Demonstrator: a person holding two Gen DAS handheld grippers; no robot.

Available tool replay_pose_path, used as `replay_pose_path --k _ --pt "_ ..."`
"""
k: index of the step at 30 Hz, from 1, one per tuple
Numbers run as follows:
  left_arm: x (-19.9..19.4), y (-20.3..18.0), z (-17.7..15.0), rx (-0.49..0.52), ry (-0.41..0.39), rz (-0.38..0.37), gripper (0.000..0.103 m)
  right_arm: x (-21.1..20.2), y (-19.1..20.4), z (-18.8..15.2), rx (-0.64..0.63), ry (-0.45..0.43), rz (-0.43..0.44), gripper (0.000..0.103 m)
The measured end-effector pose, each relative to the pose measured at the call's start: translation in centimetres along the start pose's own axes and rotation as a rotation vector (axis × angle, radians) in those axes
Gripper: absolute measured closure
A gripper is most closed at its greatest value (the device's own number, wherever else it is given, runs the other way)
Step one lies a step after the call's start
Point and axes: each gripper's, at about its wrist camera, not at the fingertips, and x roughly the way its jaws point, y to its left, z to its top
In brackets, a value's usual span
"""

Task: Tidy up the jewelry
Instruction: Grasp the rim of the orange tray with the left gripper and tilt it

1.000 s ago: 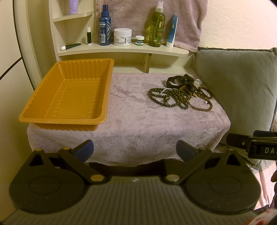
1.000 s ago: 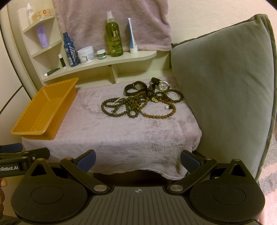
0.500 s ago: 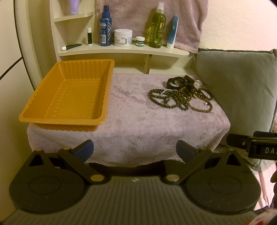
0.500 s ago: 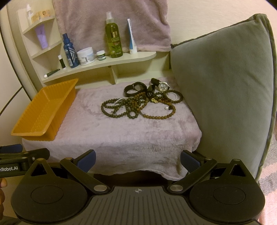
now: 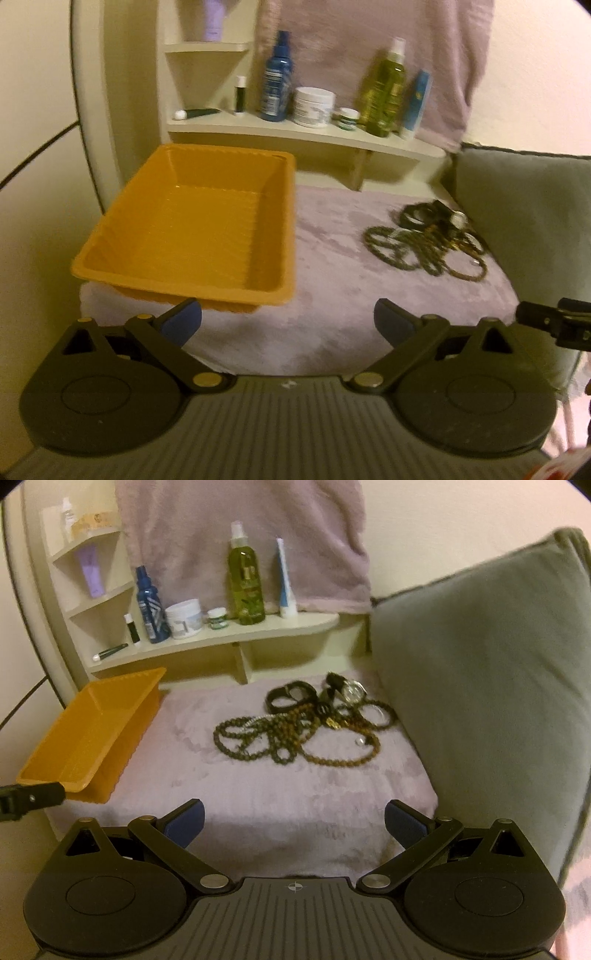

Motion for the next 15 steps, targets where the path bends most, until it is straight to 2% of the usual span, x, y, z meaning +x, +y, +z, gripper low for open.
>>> replay_pose_path --k 3,5,9,15 --pt "0.3 1.7 0.1 -0.007 -0.019 0.023 0.004 0.6 0.9 -0.1 -0.099 -0.066 0.027 0.000" --pt "0.6 3.0 0.2 -0.016 -0.028 0.039 0.004 1.1 1.4 0.0 -0.134 -0.079 0.039 0.000" --pt "0.9 6.0 0.5 -0.048 -0.055 0.064 0.007 2.3 1.8 0.4 -0.117 -0.087 0.067 0.000" --pt "1.4 10.5 1.0 -0.072 -0.113 0.134 0.011 3.8 2.3 1.0 -0.116 -0.088 0.045 0.000"
